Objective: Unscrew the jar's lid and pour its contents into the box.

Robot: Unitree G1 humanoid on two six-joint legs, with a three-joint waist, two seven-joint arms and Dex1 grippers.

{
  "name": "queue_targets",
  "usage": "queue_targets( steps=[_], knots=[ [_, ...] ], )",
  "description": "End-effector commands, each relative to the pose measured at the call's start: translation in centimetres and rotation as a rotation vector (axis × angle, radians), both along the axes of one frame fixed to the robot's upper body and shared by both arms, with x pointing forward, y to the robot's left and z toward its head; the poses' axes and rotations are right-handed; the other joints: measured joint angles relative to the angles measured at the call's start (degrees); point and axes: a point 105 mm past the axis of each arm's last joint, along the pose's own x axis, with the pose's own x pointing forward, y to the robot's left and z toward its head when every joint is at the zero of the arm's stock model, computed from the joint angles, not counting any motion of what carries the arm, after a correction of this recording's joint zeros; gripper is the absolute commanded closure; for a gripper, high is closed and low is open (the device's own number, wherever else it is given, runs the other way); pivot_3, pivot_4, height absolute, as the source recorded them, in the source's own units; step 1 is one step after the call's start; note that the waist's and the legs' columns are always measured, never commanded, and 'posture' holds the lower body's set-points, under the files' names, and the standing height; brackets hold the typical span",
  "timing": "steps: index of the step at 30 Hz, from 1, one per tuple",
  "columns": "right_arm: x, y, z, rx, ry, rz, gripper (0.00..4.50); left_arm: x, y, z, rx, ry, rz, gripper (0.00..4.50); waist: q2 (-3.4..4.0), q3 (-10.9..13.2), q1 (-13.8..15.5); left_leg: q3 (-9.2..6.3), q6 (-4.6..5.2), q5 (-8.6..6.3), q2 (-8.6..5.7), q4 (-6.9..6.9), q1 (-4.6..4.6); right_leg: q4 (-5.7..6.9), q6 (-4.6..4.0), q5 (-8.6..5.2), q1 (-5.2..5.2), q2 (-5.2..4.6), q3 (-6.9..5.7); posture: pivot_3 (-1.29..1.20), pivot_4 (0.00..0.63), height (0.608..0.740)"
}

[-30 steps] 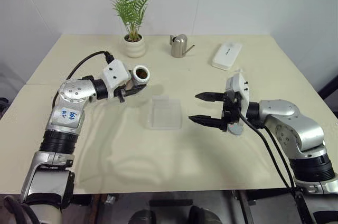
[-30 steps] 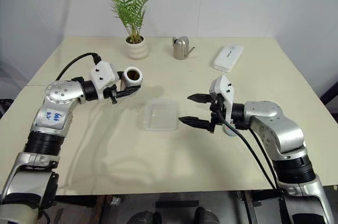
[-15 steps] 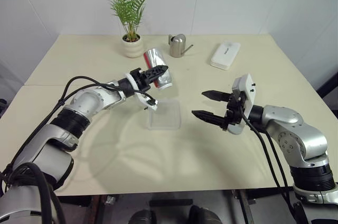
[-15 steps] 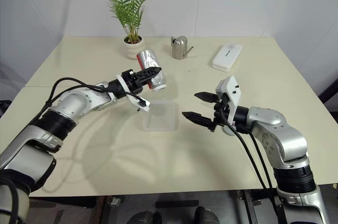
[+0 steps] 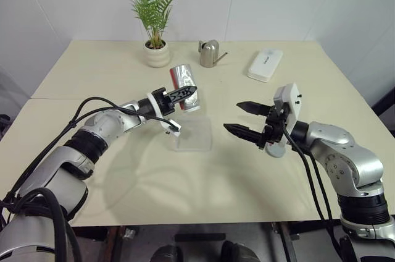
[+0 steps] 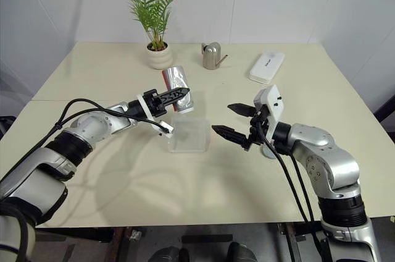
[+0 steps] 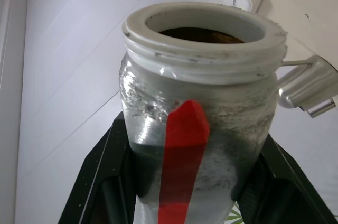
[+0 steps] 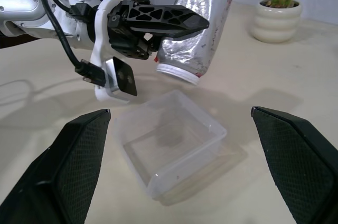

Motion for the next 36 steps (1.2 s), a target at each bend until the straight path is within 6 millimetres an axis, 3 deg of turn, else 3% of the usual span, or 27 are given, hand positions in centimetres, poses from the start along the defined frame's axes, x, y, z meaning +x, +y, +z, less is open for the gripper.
queue_targets(
  steps=[1, 9, 13, 19, 22, 30, 32, 34, 36],
  knots=[
    [-0.5, 0.1, 0.9, 0.021, -0.034, 0.018, 0.01, -0.3, 0.8, 1.6, -0.134, 0.114, 0.001, 2.59, 0.00, 0.00, -0.03, 0.00, 0.00, 0.00, 0.00, 0.00, 0.00, 0.00, 0.00, 0.00, 0.00, 0.00, 0.00, 0.00, 0.150, 0.740],
    [-0.6, 0.0, 0.4, 0.022, -0.010, 0.026, 0.01, -0.1, 5.4, 1.5, -0.797, 1.045, 0.062, 2.59, 0.00, 0.00, -1.40, -0.02, -0.02, 0.01, 0.08, 0.28, 0.00, 0.12, -0.01, 0.00, -0.01, -0.06, -0.03, 0.00, 0.150, 0.740],
    [-0.6, 0.2, 0.1, 0.020, -0.006, 0.034, 0.01, -0.5, 7.1, 0.1, -1.055, 1.465, 0.119, 2.59, 0.00, 0.00, -1.59, -0.14, 0.02, -0.02, 0.07, 0.69, -0.01, 0.26, 0.03, 0.02, 0.16, -0.02, -0.03, 0.00, 0.150, 0.740],
    [-0.4, 0.2, 0.0, 0.019, -0.002, 0.035, 0.01, -2.3, 9.0, -2.0, -1.399, 1.782, 0.190, 2.59, 0.00, 0.00, -1.57, -0.21, 0.05, -0.04, 0.04, 0.74, 0.13, 0.35, 0.06, 0.05, 0.29, 0.00, 0.04, 0.00, 0.150, 0.740],
    [-0.4, 0.1, -0.1, 0.019, -0.001, 0.033, 0.01, -2.9, 9.4, -2.2, -1.543, 1.843, 0.193, 2.59, 0.00, 0.00, -1.29, -0.30, 0.04, -0.04, 0.04, 0.73, 0.06, 0.32, 0.06, 0.05, 0.29, 0.01, 0.00, 0.00, 0.150, 0.740],
    [-0.1, 0.4, -0.3, 0.019, 0.001, 0.034, 0.01, -3.4, 8.8, -3.2, -1.650, 1.852, 0.239, 2.59, -0.01, 0.00, -1.34, -0.30, 0.01, -0.06, 0.01, 0.73, 0.07, 0.28, 0.06, 0.05, 0.30, 0.02, 0.01, 0.00, 0.150, 0.740],
    [0.0, 0.4, -0.2, 0.019, -0.001, 0.035, 0.01, -2.6, 8.8, -3.0, -1.621, 1.735, 0.298, 2.59, -0.01, 0.00, -1.35, -0.30, 0.01, -0.06, 0.01, 0.73, 0.07, 0.28, 0.05, 0.05, 0.31, 0.02, 0.01, 0.00, 0.150, 0.740],
    [0.1, 0.4, -0.3, 0.016, -0.002, 0.036, 0.01, -1.2, 9.8, -2.1, -1.530, 1.433, 0.420, 2.59, -0.01, 0.00, -1.32, -0.30, -0.01, -0.07, 0.01, 0.73, 0.07, 0.28, 0.05, 0.05, 0.30, 0.03, 0.01, 0.00, 0.150, 0.740],
    [0.2, 0.4, -0.4, 0.005, -0.005, 0.036, 0.01, -0.3, 10.3, -0.6, -1.331, 1.109, 0.510, 2.59, 0.00, 0.00, -1.30, -0.29, -0.02, -0.07, -0.01, 0.70, 0.07, 0.26, 0.05, 0.05, 0.30, 0.04, 0.00, 0.00, 0.150, 0.740]
  ],
)
